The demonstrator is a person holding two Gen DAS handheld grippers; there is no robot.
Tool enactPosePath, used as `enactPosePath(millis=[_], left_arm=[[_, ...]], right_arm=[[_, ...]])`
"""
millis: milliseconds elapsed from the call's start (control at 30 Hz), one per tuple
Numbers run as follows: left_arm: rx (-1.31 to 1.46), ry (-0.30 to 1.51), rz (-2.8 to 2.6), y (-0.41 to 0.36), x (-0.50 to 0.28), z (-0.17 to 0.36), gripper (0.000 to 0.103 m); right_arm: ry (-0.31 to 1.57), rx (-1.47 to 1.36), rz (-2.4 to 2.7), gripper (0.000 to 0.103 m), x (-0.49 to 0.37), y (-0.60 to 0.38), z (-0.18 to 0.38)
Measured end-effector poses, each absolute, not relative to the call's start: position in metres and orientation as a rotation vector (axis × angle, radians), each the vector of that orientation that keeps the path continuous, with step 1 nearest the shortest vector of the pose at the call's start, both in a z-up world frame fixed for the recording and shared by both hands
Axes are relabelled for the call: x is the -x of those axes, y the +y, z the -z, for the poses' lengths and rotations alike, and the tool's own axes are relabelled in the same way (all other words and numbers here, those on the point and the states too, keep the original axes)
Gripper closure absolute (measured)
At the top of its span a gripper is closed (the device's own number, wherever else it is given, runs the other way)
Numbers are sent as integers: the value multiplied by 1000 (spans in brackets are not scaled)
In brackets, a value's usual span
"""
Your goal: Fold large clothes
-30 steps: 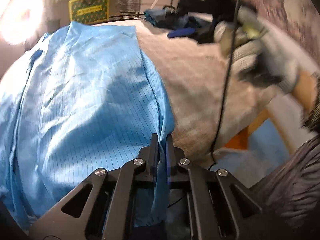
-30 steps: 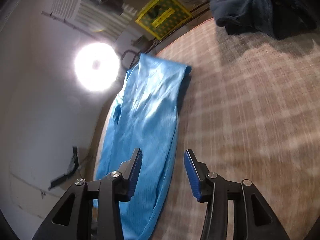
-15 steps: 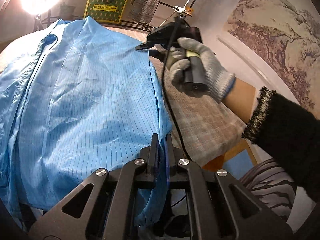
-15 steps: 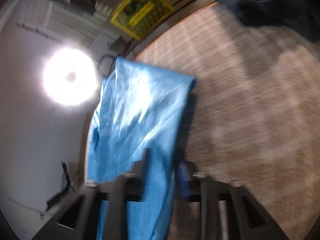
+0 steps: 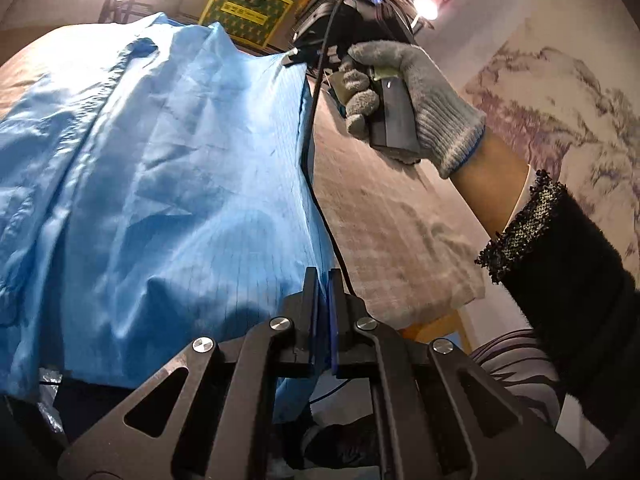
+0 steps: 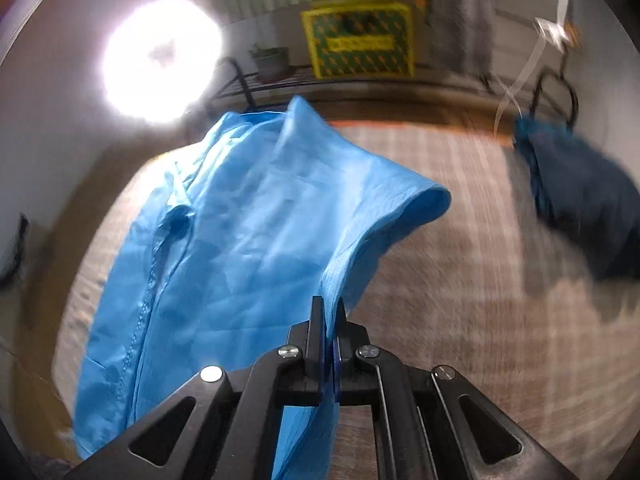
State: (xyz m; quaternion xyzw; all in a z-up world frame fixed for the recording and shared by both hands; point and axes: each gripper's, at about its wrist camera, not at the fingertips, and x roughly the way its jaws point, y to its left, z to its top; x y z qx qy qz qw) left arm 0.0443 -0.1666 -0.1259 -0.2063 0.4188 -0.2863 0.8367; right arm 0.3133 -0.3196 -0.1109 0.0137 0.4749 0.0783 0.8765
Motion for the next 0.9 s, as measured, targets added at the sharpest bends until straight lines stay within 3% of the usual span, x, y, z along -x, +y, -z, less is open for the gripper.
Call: enactPosePath(millis=[300, 800, 833, 900], left_arm=[[509, 895, 489, -103, -45, 140, 101], [544, 938, 329, -46, -57, 173, 101], [546, 942, 327, -45, -58, 175, 101], [545, 949, 321, -43, -58, 177, 101]], right_arm=[[1011, 222, -243, 103, -329, -198, 130], [1078, 174, -291, 103, -368, -129, 190], [1072, 148, -299, 99, -369, -134, 190], [1075, 33, -362, 76, -368, -151, 185]])
